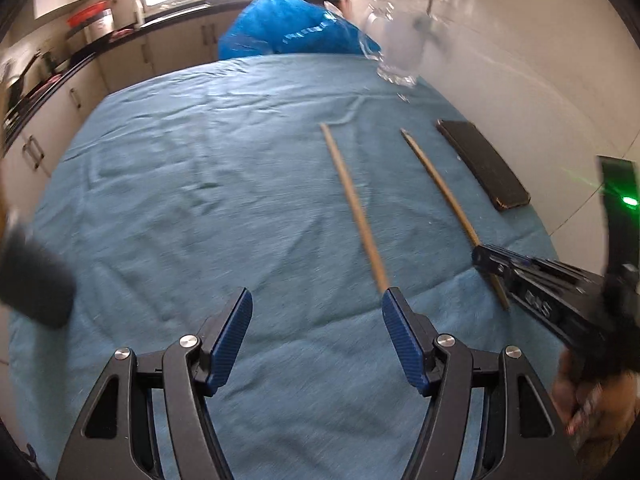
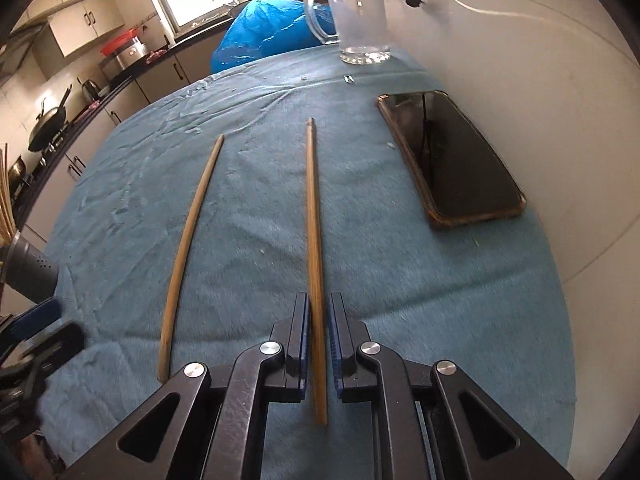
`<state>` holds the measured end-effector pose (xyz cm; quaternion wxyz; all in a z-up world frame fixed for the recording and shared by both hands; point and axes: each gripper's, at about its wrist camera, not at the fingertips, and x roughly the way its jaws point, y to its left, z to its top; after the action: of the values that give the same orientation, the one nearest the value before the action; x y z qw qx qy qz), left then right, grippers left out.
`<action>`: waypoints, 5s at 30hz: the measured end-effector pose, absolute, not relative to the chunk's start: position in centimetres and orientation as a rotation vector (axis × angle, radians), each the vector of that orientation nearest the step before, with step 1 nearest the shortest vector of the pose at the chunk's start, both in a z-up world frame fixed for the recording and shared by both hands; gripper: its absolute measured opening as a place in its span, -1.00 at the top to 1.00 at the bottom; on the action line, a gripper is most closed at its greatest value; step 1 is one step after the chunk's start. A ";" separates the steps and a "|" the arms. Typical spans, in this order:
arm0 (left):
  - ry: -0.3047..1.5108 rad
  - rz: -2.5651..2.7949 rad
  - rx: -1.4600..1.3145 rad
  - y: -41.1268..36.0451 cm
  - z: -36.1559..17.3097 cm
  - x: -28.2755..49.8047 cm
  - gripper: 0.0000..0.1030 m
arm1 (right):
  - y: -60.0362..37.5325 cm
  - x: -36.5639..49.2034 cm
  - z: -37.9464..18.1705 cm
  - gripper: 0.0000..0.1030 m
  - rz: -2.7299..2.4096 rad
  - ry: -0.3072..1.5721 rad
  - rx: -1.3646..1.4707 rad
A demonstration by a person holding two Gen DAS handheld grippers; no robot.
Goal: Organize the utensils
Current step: 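Grasp one chopstick with the left tool while the right tool grasps another, then lift both held chopsticks and carry them toward the black cup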
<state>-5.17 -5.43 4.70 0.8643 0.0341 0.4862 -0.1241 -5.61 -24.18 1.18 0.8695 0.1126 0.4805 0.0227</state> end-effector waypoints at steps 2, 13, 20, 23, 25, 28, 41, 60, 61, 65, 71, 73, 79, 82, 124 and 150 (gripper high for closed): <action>1.047 -0.267 0.095 -7.0 3.6 -4.0 -0.29 | -24.4 -5.9 1.1 0.81 0.053 0.998 0.250; 1.080 -0.231 0.185 -9.8 2.0 -2.2 0.86 | -24.1 -5.9 1.2 0.83 0.054 0.994 0.239; 1.138 -0.255 0.063 -5.0 2.0 -4.6 0.86 | -24.0 -7.0 1.2 0.85 0.081 1.017 0.256; 1.172 -0.267 -0.007 -2.3 2.1 -6.9 0.86 | -23.9 -8.2 1.4 0.85 0.094 1.028 0.263; 1.184 -0.276 -0.038 -1.0 2.1 -8.6 0.86 | -23.8 -9.1 1.5 0.85 0.101 1.041 0.266; 1.170 -0.271 -0.036 0.0 2.3 -10.9 0.86 | -23.6 -11.1 1.2 0.85 0.132 1.087 0.297; 1.086 -0.293 -0.056 3.4 5.9 -13.9 0.41 | -24.0 -13.8 3.2 0.37 0.134 1.097 0.298; 1.180 -0.270 0.001 -1.9 2.6 0.4 0.41 | -23.0 -0.8 1.5 0.37 0.107 1.083 0.178; 1.191 -0.265 0.001 -2.1 2.2 0.8 0.42 | -22.9 -0.6 1.5 0.37 0.100 1.081 0.171; 1.170 -0.268 0.036 -3.1 2.1 1.5 0.41 | -22.6 0.4 1.5 0.37 0.074 1.084 0.158; 1.151 -0.283 0.068 -3.4 1.9 1.8 0.41 | -21.9 2.0 1.5 0.37 0.035 1.109 0.114; 1.145 -0.290 0.091 -3.6 1.9 1.7 0.42 | -21.6 2.2 1.5 0.41 0.014 1.115 0.094; 1.136 -0.277 0.133 -3.7 1.9 1.7 0.89 | -21.0 2.3 1.4 0.84 -0.021 1.090 0.047; 1.147 -0.296 0.013 -2.1 2.1 1.7 0.90 | -20.9 2.2 1.4 0.85 -0.006 1.073 0.049; 0.719 -0.206 -0.044 2.6 15.6 -12.6 0.90 | -18.6 -10.9 14.1 0.86 0.213 0.629 0.215; 0.618 -0.135 -0.035 4.1 17.8 -16.2 0.90 | -16.1 -14.6 18.3 0.85 0.251 0.501 0.161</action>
<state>-16.17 4.15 17.76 0.9503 -0.0171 0.3038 -0.0664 -14.56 -16.10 18.29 0.9578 0.0795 0.2470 0.1240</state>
